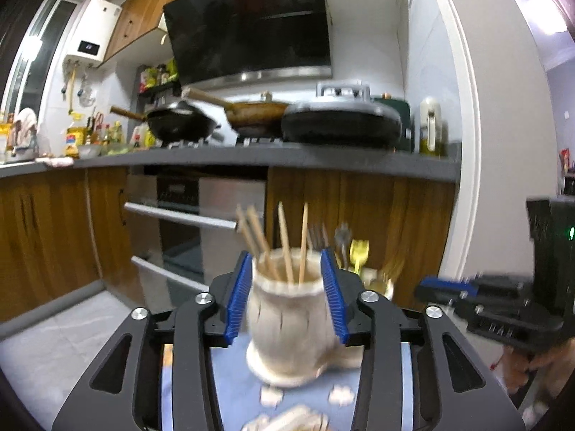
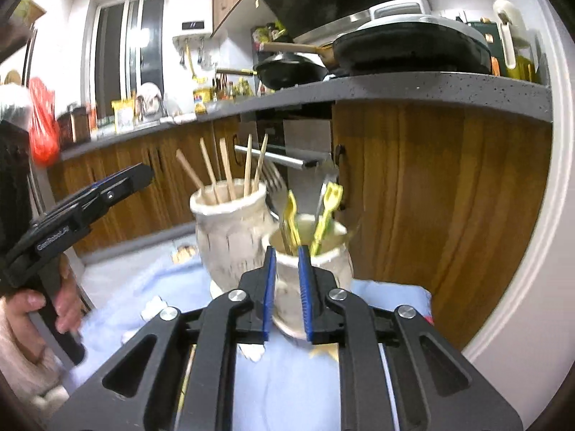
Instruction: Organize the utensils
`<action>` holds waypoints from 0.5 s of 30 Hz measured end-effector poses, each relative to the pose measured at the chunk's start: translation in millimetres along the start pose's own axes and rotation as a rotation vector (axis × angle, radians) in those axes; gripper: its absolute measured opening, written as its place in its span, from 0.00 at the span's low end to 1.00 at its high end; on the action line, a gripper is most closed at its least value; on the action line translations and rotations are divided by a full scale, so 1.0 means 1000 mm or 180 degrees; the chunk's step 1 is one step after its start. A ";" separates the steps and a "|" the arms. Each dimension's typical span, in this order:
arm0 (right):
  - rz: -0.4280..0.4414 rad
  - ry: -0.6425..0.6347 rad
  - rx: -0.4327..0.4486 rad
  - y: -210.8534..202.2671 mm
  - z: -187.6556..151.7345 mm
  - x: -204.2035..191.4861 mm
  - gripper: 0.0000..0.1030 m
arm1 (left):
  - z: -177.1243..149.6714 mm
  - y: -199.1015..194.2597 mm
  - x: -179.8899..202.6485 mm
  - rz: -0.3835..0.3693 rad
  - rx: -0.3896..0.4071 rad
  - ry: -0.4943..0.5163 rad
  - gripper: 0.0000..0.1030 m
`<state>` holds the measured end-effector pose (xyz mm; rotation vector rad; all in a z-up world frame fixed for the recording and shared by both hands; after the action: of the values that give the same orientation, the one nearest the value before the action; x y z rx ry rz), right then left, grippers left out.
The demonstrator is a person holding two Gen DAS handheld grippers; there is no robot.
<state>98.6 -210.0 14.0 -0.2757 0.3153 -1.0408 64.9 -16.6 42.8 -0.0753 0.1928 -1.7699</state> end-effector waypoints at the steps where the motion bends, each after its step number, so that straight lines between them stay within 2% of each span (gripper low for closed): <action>1: -0.0023 -0.0034 0.0004 -0.002 -0.004 -0.001 0.33 | -0.011 -0.004 0.001 0.0047 -0.0065 0.0047 0.46; 2: -0.0024 -0.0043 0.0006 -0.004 -0.007 -0.001 0.46 | -0.017 -0.005 0.001 0.0073 -0.0108 0.0083 0.47; 4: -0.0035 -0.0007 0.0014 -0.008 -0.014 -0.001 0.57 | -0.030 -0.008 0.001 0.0138 -0.0190 0.0128 0.50; 5: -0.0063 -0.0003 0.0023 -0.009 -0.015 -0.001 0.65 | -0.034 -0.009 0.000 0.0159 -0.0215 0.0132 0.58; 7: -0.0180 -0.0048 0.0062 -0.009 -0.018 -0.002 0.71 | -0.042 -0.014 -0.001 0.0220 -0.0200 0.0128 0.74; 8: -0.0219 -0.0075 0.0079 -0.008 -0.018 -0.003 0.71 | -0.043 -0.016 -0.001 0.0246 -0.0178 0.0137 0.77; 12: -0.0351 -0.0168 0.0200 -0.009 -0.022 -0.004 0.84 | -0.051 -0.021 0.000 0.0334 -0.0142 0.0237 0.87; 13: -0.0376 -0.0161 0.0232 -0.009 -0.023 -0.003 0.89 | -0.052 -0.021 0.000 0.0341 -0.0142 0.0237 0.88; 15: -0.0442 -0.0143 0.0288 -0.008 -0.025 0.000 0.91 | -0.055 -0.022 -0.003 0.0356 -0.0133 0.0189 0.90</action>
<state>82.5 -215.7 -6.0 -0.2416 0.2101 -1.1808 35.1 -4.7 -7.7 -0.0412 0.2721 -1.6578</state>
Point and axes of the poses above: each gripper's, at about its wrist camera, not at the fingertips, and y roughly the way its jaws point, x to its right, z to its top, the point moved 5 cm from there along y, roughly the way its jaws point, and after that the axes turned 5 degrees about y, right-handed, at the moved point
